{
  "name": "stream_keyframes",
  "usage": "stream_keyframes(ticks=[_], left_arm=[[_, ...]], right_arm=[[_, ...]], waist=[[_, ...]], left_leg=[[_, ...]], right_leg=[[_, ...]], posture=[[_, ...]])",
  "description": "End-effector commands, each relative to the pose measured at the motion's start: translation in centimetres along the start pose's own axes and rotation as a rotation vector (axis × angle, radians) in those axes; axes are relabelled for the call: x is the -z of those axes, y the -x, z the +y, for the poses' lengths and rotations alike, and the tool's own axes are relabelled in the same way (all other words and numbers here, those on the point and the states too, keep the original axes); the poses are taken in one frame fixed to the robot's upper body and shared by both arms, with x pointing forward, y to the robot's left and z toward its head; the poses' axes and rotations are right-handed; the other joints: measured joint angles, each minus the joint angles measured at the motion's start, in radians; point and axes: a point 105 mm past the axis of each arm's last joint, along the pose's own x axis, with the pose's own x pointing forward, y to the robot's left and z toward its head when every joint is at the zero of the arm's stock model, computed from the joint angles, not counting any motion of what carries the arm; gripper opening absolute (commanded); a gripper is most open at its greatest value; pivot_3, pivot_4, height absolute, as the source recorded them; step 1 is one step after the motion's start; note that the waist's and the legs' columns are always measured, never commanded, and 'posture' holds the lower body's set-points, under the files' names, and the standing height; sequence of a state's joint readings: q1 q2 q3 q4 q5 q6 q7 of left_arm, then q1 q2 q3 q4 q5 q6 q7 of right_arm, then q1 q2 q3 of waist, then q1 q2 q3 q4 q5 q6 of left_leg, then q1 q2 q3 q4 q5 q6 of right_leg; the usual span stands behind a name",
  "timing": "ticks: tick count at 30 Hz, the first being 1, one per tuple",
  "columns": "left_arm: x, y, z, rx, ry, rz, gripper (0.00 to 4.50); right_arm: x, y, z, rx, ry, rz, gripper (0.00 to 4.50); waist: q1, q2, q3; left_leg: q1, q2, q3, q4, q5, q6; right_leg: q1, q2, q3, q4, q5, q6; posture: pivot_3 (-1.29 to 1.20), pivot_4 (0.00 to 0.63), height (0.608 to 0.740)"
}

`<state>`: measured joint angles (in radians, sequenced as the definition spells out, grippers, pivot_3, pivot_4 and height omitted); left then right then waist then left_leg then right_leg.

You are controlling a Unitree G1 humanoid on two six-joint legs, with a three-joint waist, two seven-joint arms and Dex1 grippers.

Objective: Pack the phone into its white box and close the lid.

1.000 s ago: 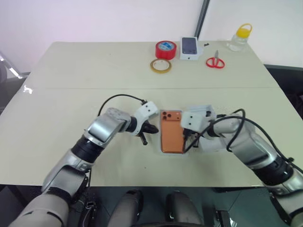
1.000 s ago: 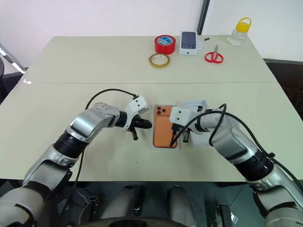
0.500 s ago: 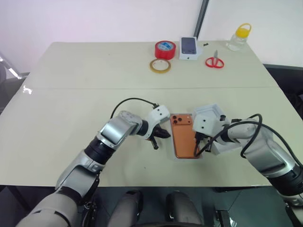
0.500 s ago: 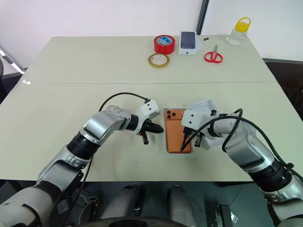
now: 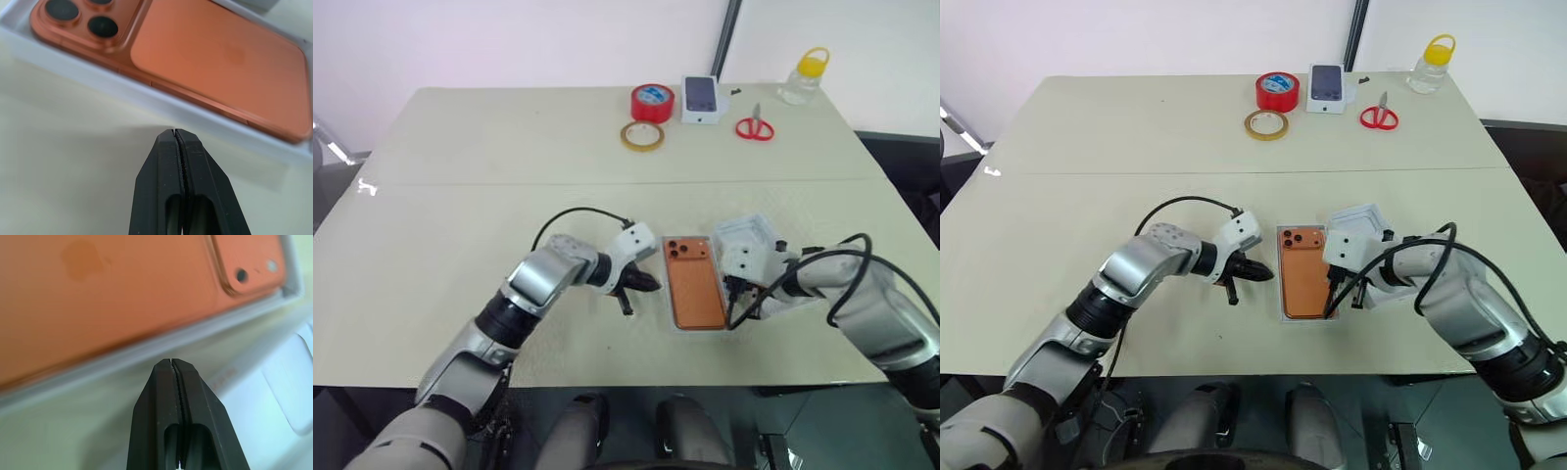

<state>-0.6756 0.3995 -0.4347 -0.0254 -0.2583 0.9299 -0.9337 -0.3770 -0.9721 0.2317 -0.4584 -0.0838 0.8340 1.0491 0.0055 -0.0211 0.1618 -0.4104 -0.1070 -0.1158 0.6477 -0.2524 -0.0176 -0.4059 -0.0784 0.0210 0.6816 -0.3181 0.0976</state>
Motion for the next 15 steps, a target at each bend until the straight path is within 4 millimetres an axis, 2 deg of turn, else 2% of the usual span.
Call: stream_keyframes(ticks=[1, 4, 7, 11, 15], left_arm=[[-0.8, 2.0, -0.3, 0.021, -0.028, -0.094, 0.00], [-0.7, 4.5, -0.2, 0.018, -0.064, -0.181, 0.00], [-0.9, 6.0, -0.2, 0.013, -0.101, -0.238, 0.00], [-0.2, 7.3, 0.8, -0.081, -0.219, -0.258, 0.00], [0.8, 7.4, -0.7, -0.042, -0.317, -0.241, 0.00]], right_arm=[[-1.4, 2.3, -1.3, 0.038, -0.029, -0.074, 0.82], [-1.5, 3.3, -1.9, 0.034, -0.162, -0.103, 2.28], [-1.2, 3.3, -1.5, 0.016, -0.270, -0.090, 3.76], [0.4, 2.2, -1.4, 0.049, -0.543, -0.015, 3.76], [1.1, 1.8, -1.0, 0.060, -0.697, 0.032, 3.76]], waist=[[0.000, 0.000, 0.000], [-0.001, 0.000, 0.000], [0.005, 0.000, 0.000], [0.005, 0.000, 0.000], [0.006, 0.001, 0.000]], left_leg=[[0.000, 0.000, 0.000, 0.000, 0.000, 0.000], [0.000, 0.000, 0.000, 0.000, 0.000, 0.000], [0.000, 0.000, 0.000, 0.000, 0.000, 0.000], [0.000, 0.000, 0.000, 0.000, 0.000, 0.000], [0.000, 0.000, 0.000, -0.001, 0.000, 0.000]], right_leg=[[0.000, 0.000, 0.000, 0.000, 0.000, 0.000], [0.000, 0.000, 0.000, 0.000, 0.000, 0.000], [0.000, 0.000, 0.000, 0.000, 0.000, 0.000], [0.001, -0.001, 0.000, -0.001, 0.000, 0.000], [0.000, -0.001, 0.001, -0.001, 0.000, 0.000]], posture=[[0.00, 0.150, 0.740], [0.00, 0.150, 0.740], [0.00, 0.150, 0.740], [0.00, 0.150, 0.740], [0.00, 0.150, 0.740]])
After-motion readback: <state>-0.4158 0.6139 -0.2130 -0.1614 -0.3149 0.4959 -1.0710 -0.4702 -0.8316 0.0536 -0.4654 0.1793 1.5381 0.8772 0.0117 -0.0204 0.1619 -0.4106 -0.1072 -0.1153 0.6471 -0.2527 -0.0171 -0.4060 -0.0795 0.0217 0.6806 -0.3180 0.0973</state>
